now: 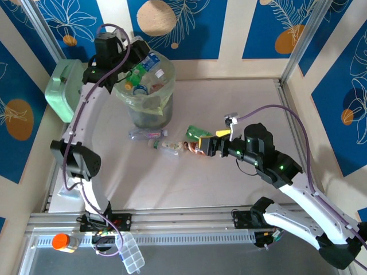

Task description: Put the plastic bottles in the bin

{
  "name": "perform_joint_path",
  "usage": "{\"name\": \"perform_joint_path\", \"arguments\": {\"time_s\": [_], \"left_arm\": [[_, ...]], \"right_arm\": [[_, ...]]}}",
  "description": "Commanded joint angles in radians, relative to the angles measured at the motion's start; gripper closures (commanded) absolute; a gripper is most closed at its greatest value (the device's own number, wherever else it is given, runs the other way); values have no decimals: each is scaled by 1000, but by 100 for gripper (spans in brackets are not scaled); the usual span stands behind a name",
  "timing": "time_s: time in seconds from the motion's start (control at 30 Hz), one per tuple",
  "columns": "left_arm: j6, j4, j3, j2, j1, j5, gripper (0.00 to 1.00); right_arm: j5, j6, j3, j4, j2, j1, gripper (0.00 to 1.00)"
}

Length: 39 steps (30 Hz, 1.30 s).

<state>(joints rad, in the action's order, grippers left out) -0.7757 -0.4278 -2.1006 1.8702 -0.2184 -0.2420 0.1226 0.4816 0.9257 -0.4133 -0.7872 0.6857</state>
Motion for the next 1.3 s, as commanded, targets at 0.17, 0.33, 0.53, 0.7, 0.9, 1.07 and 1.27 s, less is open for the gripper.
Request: {"name": "perform_joint_path", "arguments": {"time_s": [0.17,0.33,0.53,0.7,0.9,1.07,1.27], "left_arm": [[-104,19,-99,152,30,-20,48],[-77,-116,-236,269,32,-23,47],[-50,-162,-263,325,25,-59,35],[2,-189,-272,314,29,-67,20],[31,-190,-272,252,41,-40,17],[86,-226,-271,196,42,24,20],[155,-259,-241,160,38,61,42]], "right_arm": [[-24,-8,35,5,4,-22,7],[-22,-16,35,0,-7,-23,7],[-10,-26,29,-10,-3,-25,7],[-9,-24,17,-5,-4,-29,7],[-18,-13,7,0,2,-39,7],[-23,-8,7,3,0,-42,7],[-28,1,1,4,2,-43,7]]}}
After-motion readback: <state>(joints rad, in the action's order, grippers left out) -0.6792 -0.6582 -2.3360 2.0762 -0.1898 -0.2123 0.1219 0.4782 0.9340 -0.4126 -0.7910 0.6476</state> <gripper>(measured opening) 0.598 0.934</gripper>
